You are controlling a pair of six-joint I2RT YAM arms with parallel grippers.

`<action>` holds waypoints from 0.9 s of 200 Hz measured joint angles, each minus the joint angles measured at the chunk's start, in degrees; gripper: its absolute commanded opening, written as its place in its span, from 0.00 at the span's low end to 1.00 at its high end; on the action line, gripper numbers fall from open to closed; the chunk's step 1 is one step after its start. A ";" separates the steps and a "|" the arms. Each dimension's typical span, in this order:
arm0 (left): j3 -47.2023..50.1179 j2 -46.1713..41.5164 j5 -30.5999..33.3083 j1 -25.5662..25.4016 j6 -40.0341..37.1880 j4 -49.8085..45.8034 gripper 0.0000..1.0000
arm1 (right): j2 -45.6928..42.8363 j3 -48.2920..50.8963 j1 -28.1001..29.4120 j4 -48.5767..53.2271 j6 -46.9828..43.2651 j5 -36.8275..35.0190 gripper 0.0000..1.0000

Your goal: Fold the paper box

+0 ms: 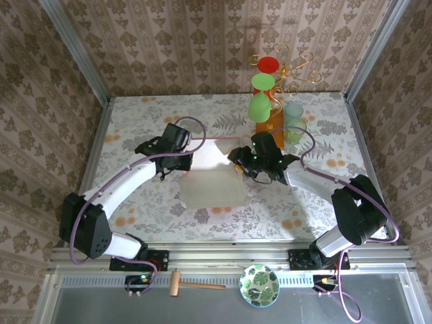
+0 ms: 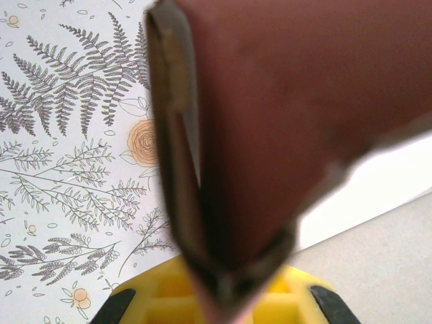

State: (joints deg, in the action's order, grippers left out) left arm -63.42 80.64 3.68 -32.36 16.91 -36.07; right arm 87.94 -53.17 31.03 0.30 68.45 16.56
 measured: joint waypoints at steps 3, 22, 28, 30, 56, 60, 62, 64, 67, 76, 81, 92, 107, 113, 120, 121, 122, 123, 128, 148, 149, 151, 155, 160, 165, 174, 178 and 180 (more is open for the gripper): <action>-0.02 0.00 -0.02 0.11 0.00 0.02 0.00 | 0.00 -0.28 0.00 0.26 -0.48 0.09 0.47; -0.33 0.00 -0.61 1.01 0.00 0.02 0.00 | -0.09 -2.97 0.00 2.80 -3.93 0.72 0.49; -0.50 0.00 -0.94 1.44 0.00 0.07 0.00 | -0.28 -4.15 -0.04 3.93 -5.44 1.07 0.51; -0.55 0.00 -1.09 1.57 -0.02 0.09 0.00 | -0.42 -4.42 -0.07 4.17 -5.75 1.20 0.51; -0.83 0.00 -3.26 3.45 -0.70 0.20 0.00 | -3.96 -7.43 -1.70 6.86 -11.67 4.59 0.55; -0.83 0.00 -3.65 3.69 -0.90 0.17 0.00 | -4.79 -7.80 -2.21 7.32 -12.59 5.09 0.56; -0.83 0.00 -3.85 3.82 -0.96 0.15 0.00 | -5.20 -8.02 -2.43 7.61 -13.03 5.44 0.56; -0.83 0.00 -4.11 3.98 -1.14 0.15 0.00 | -5.77 -8.24 -2.80 7.78 -13.49 5.77 0.56; -0.83 0.00 -4.46 4.17 -1.31 0.15 0.00 | -6.45 -8.48 -3.26 8.11 -14.23 6.25 0.56; -0.85 0.00 -5.75 4.81 -1.79 0.13 0.00 | -8.90 -9.25 -5.05 9.01 -16.20 7.52 0.56; -0.85 0.00 -6.45 5.07 -2.12 0.13 0.00 | -10.38 -9.57 -6.32 9.33 -17.31 8.17 0.56; -0.85 0.00 -8.24 5.95 -2.80 0.13 0.00 | -13.70 -10.01 -9.40 9.75 -19.15 9.31 0.55; -0.85 0.00 -10.80 7.45 -3.89 0.11 0.00 | -18.05 -9.90 -14.36 10.27 -20.85 10.51 0.51; -0.85 0.00 -11.65 7.96 -4.28 0.11 0.00 | -19.85 -9.57 -16.59 10.21 -21.46 10.95 0.48; -0.87 0.00 -12.74 8.59 -4.76 0.11 0.00 | -21.53 -8.92 -18.84 10.14 -21.92 11.34 0.43; -0.87 0.00 -12.85 8.63 -4.81 0.11 0.00 | -21.86 -8.72 -19.32 10.10 -21.79 11.39 0.42; -0.87 0.00 -12.94 8.70 -4.85 0.11 0.00 | -22.01 -8.63 -19.54 10.10 -21.81 11.41 0.42; -0.87 0.00 -13.00 8.76 -4.92 0.11 0.00 | -22.32 -8.46 -19.96 10.14 -21.99 11.43 0.41; -0.87 0.00 -13.70 9.09 -5.20 0.11 0.00 | -23.37 -7.67 -21.49 10.03 -22.16 11.58 0.40; -1.57 0.02 -16.20 9.68 -6.60 -0.39 0.00 | -25.14 -3.58 -25.11 9.75 -23.85 12.70 0.35; -1.62 0.02 -16.26 9.70 -6.67 -0.42 0.00 | -25.14 -3.43 -25.16 9.77 -23.87 12.76 0.35; -1.75 0.02 -16.55 9.68 -6.75 -0.46 0.00 | -25.11 -2.97 -25.29 9.64 -24.20 12.98 0.34; -2.01 0.02 -17.03 9.68 -6.99 -0.57 0.00 | -24.96 -1.95 -25.53 9.27 -24.63 13.53 0.34; -2.38 0.04 -17.55 9.68 -7.32 -0.70 0.00 | -24.52 -0.85 -25.66 9.01 -25.24 14.32 0.34; -2.73 0.09 -18.12 9.68 -7.61 -0.76 0.00 | -23.91 0.17 -25.75 8.79 -25.88 15.19 0.33; -3.30 0.17 -19.06 9.68 -8.02 -0.79 0.00 | -22.34 1.40 -25.73 8.72 -27.50 16.94 0.31; -3.52 0.24 -19.50 9.68 -8.22 -0.79 0.00 | -21.59 1.73 -25.73 8.72 -28.04 17.66 0.31; -3.56 0.28 -19.63 9.68 -8.26 -0.76 0.00 | -21.05 1.88 -25.73 8.70 -28.70 18.10 0.31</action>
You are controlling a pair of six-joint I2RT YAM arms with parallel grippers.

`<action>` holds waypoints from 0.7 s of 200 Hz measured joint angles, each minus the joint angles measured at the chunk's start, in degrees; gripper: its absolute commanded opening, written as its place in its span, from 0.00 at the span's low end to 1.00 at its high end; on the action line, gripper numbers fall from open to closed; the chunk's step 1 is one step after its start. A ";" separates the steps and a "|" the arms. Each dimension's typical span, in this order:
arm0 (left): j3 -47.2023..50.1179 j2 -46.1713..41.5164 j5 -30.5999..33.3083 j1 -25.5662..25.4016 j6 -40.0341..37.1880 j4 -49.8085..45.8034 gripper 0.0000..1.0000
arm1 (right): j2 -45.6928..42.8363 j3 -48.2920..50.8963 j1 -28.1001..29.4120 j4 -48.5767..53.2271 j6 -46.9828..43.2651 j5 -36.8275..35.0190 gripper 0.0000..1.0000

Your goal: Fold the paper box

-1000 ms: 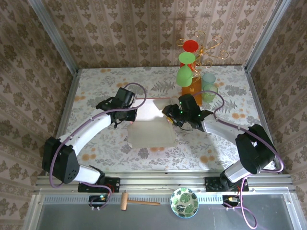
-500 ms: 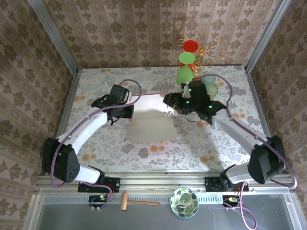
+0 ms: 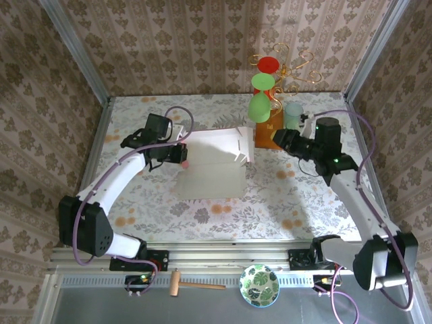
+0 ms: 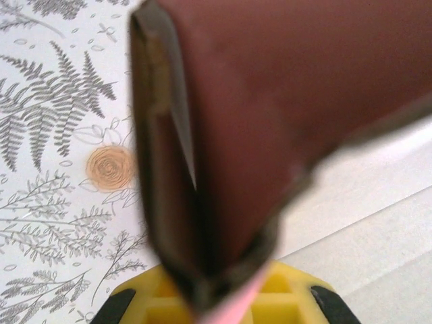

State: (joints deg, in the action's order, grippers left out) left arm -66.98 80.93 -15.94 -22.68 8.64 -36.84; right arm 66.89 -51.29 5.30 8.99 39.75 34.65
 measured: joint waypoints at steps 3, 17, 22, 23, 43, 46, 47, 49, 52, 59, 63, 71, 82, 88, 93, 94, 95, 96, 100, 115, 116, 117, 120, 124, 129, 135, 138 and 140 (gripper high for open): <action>-0.11 0.02 -0.31 0.00 -0.17 0.00 0.00 | 0.59 0.11 0.00 0.02 -0.44 0.63 0.31; -0.20 0.15 -1.64 0.00 -0.83 -0.07 0.00 | 3.17 0.37 0.00 0.04 -4.02 2.80 0.30; -0.20 0.26 -2.14 0.00 -1.01 -0.22 0.00 | 3.58 0.50 0.00 0.07 -5.49 3.37 0.29; -0.20 0.28 -2.27 0.00 -1.07 -0.24 0.00 | 3.65 0.55 0.00 0.07 -5.79 3.45 0.29; -0.20 0.85 -4.52 0.00 -2.12 -0.66 0.00 | 3.72 1.31 0.00 -0.07 -11.04 5.09 0.29; -0.20 0.92 -4.87 0.00 -2.32 -0.76 0.00 | 3.74 1.38 0.00 -0.17 -11.54 5.29 0.29; -0.20 0.96 -4.98 0.00 -2.36 -0.79 0.00 | 3.76 1.44 0.00 -0.24 -11.78 5.42 0.29; -0.20 1.03 -5.27 0.00 -2.47 -0.90 0.00 | 3.78 1.53 0.00 -0.46 -12.15 5.66 0.29; -0.20 1.11 -5.62 0.00 -2.60 -0.96 0.00 | 3.80 1.66 0.00 -0.70 -12.63 6.03 0.29; -0.20 1.27 -6.49 0.00 -2.97 -1.16 0.00 | 4.02 1.95 0.02 -1.51 -13.33 6.93 0.28; -0.22 1.40 -7.04 0.00 -3.19 -1.27 0.00 | 4.26 1.99 0.13 -1.84 -13.73 7.52 0.28; -0.26 1.68 -7.82 0.00 -3.43 -1.33 0.00 | 5.09 2.01 0.33 -2.71 -14.21 8.57 0.27; -0.31 2.19 -8.68 0.00 -3.76 -1.36 0.00 | 6.58 2.01 0.85 -3.41 -14.93 9.79 0.27; -0.31 2.45 -9.05 0.02 -3.82 -1.38 0.00 | 7.39 2.01 1.33 -3.39 -15.43 10.34 0.27; -0.31 2.67 -9.31 0.00 -3.82 -1.38 0.00 | 7.87 2.01 1.66 -3.39 -15.65 10.71 0.27; -0.31 2.69 -9.35 0.00 -3.85 -1.36 0.00 | 8.00 2.01 1.79 -3.39 -15.72 10.84 0.27; -0.31 2.73 -9.42 0.00 -3.85 -1.38 0.00 | 8.07 2.01 1.86 -3.41 -15.74 10.88 0.27; -0.31 2.75 -9.44 0.00 -3.85 -1.36 0.00 | 8.17 2.01 1.97 -3.39 -15.82 10.95 0.27; -0.31 2.89 -9.55 0.00 -3.85 -1.38 0.00 | 8.39 2.01 2.23 -3.39 -15.85 11.15 0.27; -0.31 3.10 -9.86 0.00 -3.87 -1.38 0.00 | 8.61 2.01 3.08 -3.39 -16.11 12.13 0.27; -0.31 3.10 -9.86 0.00 -3.85 -1.38 0.00 | 8.61 2.01 3.10 -3.41 -16.13 12.17 0.27; -0.31 3.10 -9.84 0.00 -3.85 -1.38 0.00 | 8.59 2.01 3.17 -3.41 -16.15 12.26 0.27; -0.33 3.13 -9.84 0.00 -3.87 -1.38 0.00 | 8.55 1.99 3.28 -3.41 -16.24 12.50 0.27; -0.35 3.13 -9.84 0.00 -3.87 -1.42 0.00 | 8.52 1.97 3.37 -3.43 -16.26 12.66 0.27; -0.44 3.23 -9.84 0.02 -3.87 -1.53 0.00 | 8.48 1.97 3.41 -3.43 -16.46 12.85 0.27; -0.68 3.34 -9.84 0.07 -3.93 -1.70 0.00 | 8.48 1.95 3.48 -3.39 -16.72 13.11 0.27; -0.79 3.39 -9.84 0.11 -3.96 -1.77 0.00 | 8.48 1.95 3.50 -3.41 -16.74 13.25 0.27; -0.85 3.45 -9.84 0.13 -3.96 -1.77 0.00 | 8.48 1.92 3.50 -3.39 -16.87 13.31 0.27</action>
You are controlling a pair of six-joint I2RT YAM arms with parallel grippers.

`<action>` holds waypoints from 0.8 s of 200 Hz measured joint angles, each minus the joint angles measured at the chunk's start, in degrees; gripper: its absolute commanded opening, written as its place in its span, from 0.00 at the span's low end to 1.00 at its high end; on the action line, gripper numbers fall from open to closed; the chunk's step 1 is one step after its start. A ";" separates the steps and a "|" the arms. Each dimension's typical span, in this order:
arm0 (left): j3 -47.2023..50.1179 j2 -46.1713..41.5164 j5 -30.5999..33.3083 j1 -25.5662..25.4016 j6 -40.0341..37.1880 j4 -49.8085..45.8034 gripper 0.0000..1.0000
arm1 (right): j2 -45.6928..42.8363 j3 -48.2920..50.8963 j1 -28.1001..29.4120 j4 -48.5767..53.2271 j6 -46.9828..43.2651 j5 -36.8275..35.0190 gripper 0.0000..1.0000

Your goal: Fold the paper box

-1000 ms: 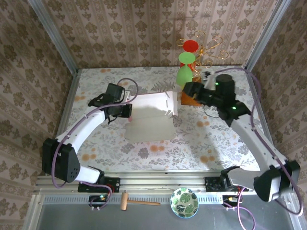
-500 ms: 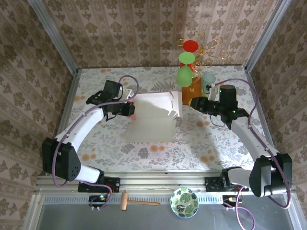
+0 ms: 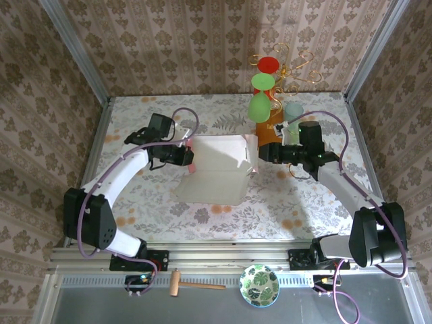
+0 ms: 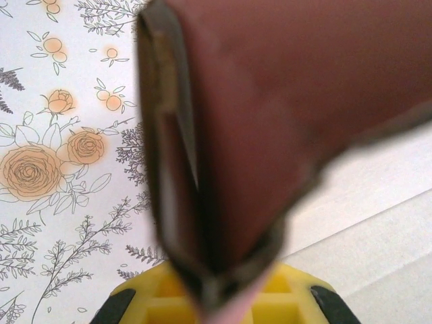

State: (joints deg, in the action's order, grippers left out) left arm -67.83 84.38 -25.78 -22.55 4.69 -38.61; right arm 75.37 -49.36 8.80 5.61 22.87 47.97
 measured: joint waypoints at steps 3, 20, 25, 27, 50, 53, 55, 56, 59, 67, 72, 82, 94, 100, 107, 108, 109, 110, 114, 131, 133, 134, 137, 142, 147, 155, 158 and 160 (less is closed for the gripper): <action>-0.09 0.07 0.00 0.00 0.00 -0.02 0.00 | -0.02 -0.02 0.00 0.04 -0.07 0.13 0.27; -0.24 0.28 -0.04 0.00 -0.02 -0.02 0.00 | -0.22 -0.20 0.00 0.57 -0.46 0.48 0.28; -0.24 0.31 -0.09 0.00 -0.02 -0.02 0.00 | -0.35 -0.20 0.00 0.68 -0.48 0.52 0.28; -0.24 0.33 -0.11 -0.02 -0.02 -0.02 0.00 | -0.42 -0.20 0.02 0.74 -0.48 0.52 0.28; -0.72 0.63 -0.17 -0.02 0.00 -0.15 0.00 | -0.85 -0.59 0.57 1.31 -0.50 0.55 0.29; -0.85 0.70 -0.17 -0.04 0.00 -0.22 0.00 | -0.87 -0.70 0.68 1.36 -0.50 0.52 0.29; -0.96 0.81 -0.15 -0.04 0.00 -0.24 0.00 | -0.92 -0.79 0.76 1.42 -0.48 0.52 0.28; -1.01 0.83 -0.15 -0.04 0.00 -0.24 0.00 | -0.92 -0.81 0.79 1.46 -0.50 0.52 0.28; -1.11 0.92 -0.13 -0.07 0.00 -0.24 0.00 | -0.98 -0.96 0.87 1.51 -0.48 0.52 0.28; -1.40 1.16 -0.09 -0.13 0.00 -0.22 0.00 | -1.14 -1.22 1.03 1.57 -0.46 0.52 0.29; -1.51 1.29 -0.04 -0.20 0.00 -0.26 0.00 | -1.33 -1.40 1.14 1.62 -0.48 0.52 0.29; -1.79 1.42 0.02 -0.31 0.00 -0.37 0.00 | -1.84 -1.77 1.16 2.19 -0.46 0.52 0.29; -1.99 1.44 0.00 -0.35 0.00 -0.37 0.00 | -2.47 -2.34 1.22 2.80 -0.46 0.52 0.29; -2.03 1.44 -0.02 -0.42 0.00 -0.37 0.00 | -2.71 -2.58 1.27 2.93 -0.44 0.52 0.29; -2.03 1.44 -0.02 -0.42 0.00 -0.37 0.00 | -2.99 -2.97 1.49 3.23 -0.44 0.52 0.29; -2.03 1.44 -0.02 -0.42 0.00 -0.37 0.00 | -3.02 -3.02 1.53 3.26 -0.44 0.52 0.29; -2.03 1.44 -0.02 -0.44 0.00 -0.37 0.00 | -3.04 -3.08 1.60 3.32 -0.44 0.52 0.29; -2.03 1.44 0.00 -0.44 0.00 -0.37 0.00 | -3.04 -3.13 1.62 3.37 -0.44 0.52 0.29; -2.03 1.46 0.00 -0.52 0.02 -0.37 0.00 | -3.13 -3.30 1.81 3.43 -0.44 0.52 0.29; -2.03 1.49 0.00 -0.70 0.02 -0.37 0.00 | -3.15 -3.65 2.93 3.54 -0.44 0.52 0.30; -2.03 1.51 -0.02 -0.72 0.02 -0.35 0.00 | -3.15 -3.65 3.04 3.56 -0.44 0.52 0.30; -2.03 1.51 -0.02 -0.74 0.02 -0.35 0.00 | -3.15 -3.65 3.10 3.58 -0.44 0.52 0.30; -2.03 1.51 0.00 -0.76 0.00 -0.35 0.00 | -3.13 -3.65 3.30 3.65 -0.44 0.52 0.30; -2.03 1.51 0.02 -0.87 0.00 -0.39 0.00 | -3.13 -3.65 3.52 3.67 -0.44 0.52 0.30; -2.03 1.53 0.04 -0.96 0.02 -0.39 0.00 | -3.13 -3.65 3.67 3.67 -0.44 0.52 0.30; -2.05 1.53 0.00 -1.03 0.02 -0.37 0.00 | -3.13 -3.72 3.89 3.69 -0.42 0.50 0.30; -2.05 1.53 0.02 -1.05 0.02 -0.37 0.00 | -3.13 -3.74 3.93 3.72 -0.42 0.50 0.30; -2.05 1.53 0.00 -1.05 0.02 -0.37 0.00 | -3.13 -3.76 3.98 3.74 -0.44 0.50 0.30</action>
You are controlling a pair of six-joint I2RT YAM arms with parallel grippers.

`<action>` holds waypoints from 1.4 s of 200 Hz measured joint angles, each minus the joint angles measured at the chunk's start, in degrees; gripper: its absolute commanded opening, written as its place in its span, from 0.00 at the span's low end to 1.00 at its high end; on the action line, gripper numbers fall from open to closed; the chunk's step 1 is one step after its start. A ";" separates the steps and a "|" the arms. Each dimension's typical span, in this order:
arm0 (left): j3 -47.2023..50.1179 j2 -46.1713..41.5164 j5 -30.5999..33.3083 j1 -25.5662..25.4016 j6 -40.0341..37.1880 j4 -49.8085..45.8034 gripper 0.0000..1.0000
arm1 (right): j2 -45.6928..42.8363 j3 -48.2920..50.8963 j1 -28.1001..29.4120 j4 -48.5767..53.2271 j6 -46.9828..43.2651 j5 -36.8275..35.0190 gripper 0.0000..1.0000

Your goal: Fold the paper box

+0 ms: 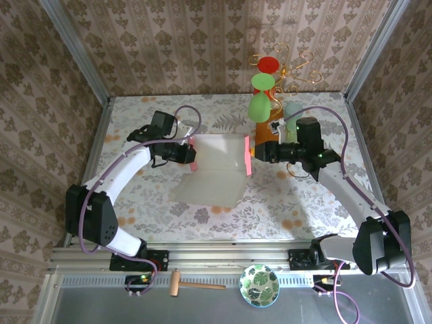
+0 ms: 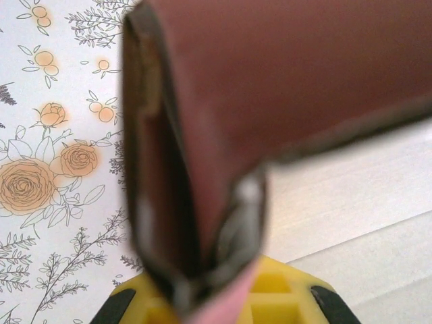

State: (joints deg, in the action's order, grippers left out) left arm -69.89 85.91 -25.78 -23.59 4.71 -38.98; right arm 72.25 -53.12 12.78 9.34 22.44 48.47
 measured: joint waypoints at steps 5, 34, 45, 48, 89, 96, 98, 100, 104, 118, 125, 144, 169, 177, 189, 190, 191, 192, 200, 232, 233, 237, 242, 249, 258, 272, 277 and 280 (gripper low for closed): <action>0.00 0.00 0.00 -0.02 0.00 0.00 0.00 | 0.02 -0.13 0.04 0.15 0.00 -0.04 0.30; -0.02 0.00 0.00 -0.02 0.00 0.00 0.00 | 0.66 -1.44 0.57 1.20 -0.28 -0.50 0.32; -0.04 0.00 0.00 -0.07 0.00 -0.02 0.00 | 1.07 -2.01 0.96 1.68 -0.59 -1.14 0.34; -0.07 0.00 0.02 -0.07 0.00 0.00 0.00 | 1.14 -2.10 1.07 1.73 -0.66 -1.31 0.34; -0.07 0.00 0.04 -0.11 0.15 -0.02 0.00 | 1.22 -3.54 2.27 2.99 -1.31 -3.08 0.36; -0.07 0.00 0.04 -0.11 0.22 -0.02 0.00 | 1.20 -3.85 2.29 3.17 -1.31 -3.19 0.37; -0.07 0.00 0.04 -0.11 0.22 0.00 0.00 | 1.20 -3.85 2.29 3.17 -1.31 -3.23 0.37; -0.07 0.00 0.04 -0.11 0.22 0.00 0.00 | 1.20 -3.91 2.29 3.19 -1.31 -3.26 0.37; -0.07 0.00 0.04 -0.11 0.24 -0.02 0.00 | 1.09 -3.96 2.29 3.26 -1.31 -3.28 0.37; -0.07 0.00 0.04 -0.11 0.26 -0.02 0.00 | 0.63 -3.96 2.29 3.80 -1.31 -3.45 0.37; -0.07 0.00 0.04 -0.17 0.26 -0.02 0.00 | 0.33 -3.96 2.29 4.22 -1.31 -3.50 0.37; -0.09 0.00 0.02 -0.44 0.24 -0.02 0.00 | -0.68 -3.96 2.29 4.98 -1.36 -3.72 0.37; -0.07 0.00 0.02 -0.44 0.24 -0.02 0.00 | -2.19 -3.76 2.29 5.29 -1.44 -4.22 0.38; -0.07 0.00 0.02 -0.44 0.24 -0.02 0.00 | -2.54 -3.67 2.34 5.27 -1.44 -4.28 0.38; -0.09 0.00 0.04 -0.44 0.26 -0.02 0.00 | -2.73 -3.65 2.40 5.22 -1.44 -4.31 0.38; -0.09 0.00 0.04 -0.44 0.26 -0.02 0.00 | -2.73 -3.65 2.43 5.22 -1.44 -4.31 0.38; -0.09 0.00 0.04 -0.44 0.26 -0.02 0.00 | -2.73 -3.65 2.43 5.22 -1.44 -4.31 0.38; -0.09 0.00 0.04 -0.44 0.26 -0.02 0.00 | -2.73 -3.65 2.45 5.22 -1.44 -4.31 0.38; -0.09 0.00 0.04 -0.44 0.24 -0.02 0.00 | -2.73 -3.65 2.51 5.25 -1.44 -4.31 0.39; -0.09 0.02 0.04 -0.44 0.24 -0.04 0.00 | -2.51 -3.65 2.93 5.29 -1.75 -4.44 0.38; -0.09 0.02 0.04 -0.44 0.26 -0.04 0.00 | -2.49 -3.65 2.95 5.29 -1.75 -4.46 0.38; -0.09 0.02 0.04 -0.44 0.24 -0.04 0.00 | -2.38 -3.65 3.02 5.27 -1.90 -4.59 0.38; -0.09 0.02 0.04 -0.44 0.24 -0.04 0.00 | -2.21 -3.65 3.04 5.27 -1.99 -4.63 0.38; -0.09 0.02 0.04 -0.44 0.24 -0.04 0.00 | -1.86 -3.65 3.04 5.27 -2.29 -4.79 0.38; -0.09 0.02 0.07 -0.44 0.24 -0.07 0.00 | -1.42 -3.65 3.04 5.29 -2.62 -4.98 0.37; -0.09 0.02 0.09 -0.44 0.24 -0.13 0.00 | -1.07 -3.67 3.02 5.35 -2.84 -5.40 0.37; -0.09 0.02 0.09 -0.44 0.24 -0.22 0.00 | -1.09 -3.67 3.02 5.49 -2.84 -5.66 0.37; -0.09 0.02 0.09 -0.44 0.24 -0.26 0.00 | -1.11 -3.67 3.02 5.51 -2.86 -5.81 0.37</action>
State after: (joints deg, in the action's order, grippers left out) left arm -69.97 85.93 -25.69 -24.03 4.95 -39.24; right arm 71.13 -56.80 15.79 14.85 19.57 42.65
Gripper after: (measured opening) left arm 0.071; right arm 0.372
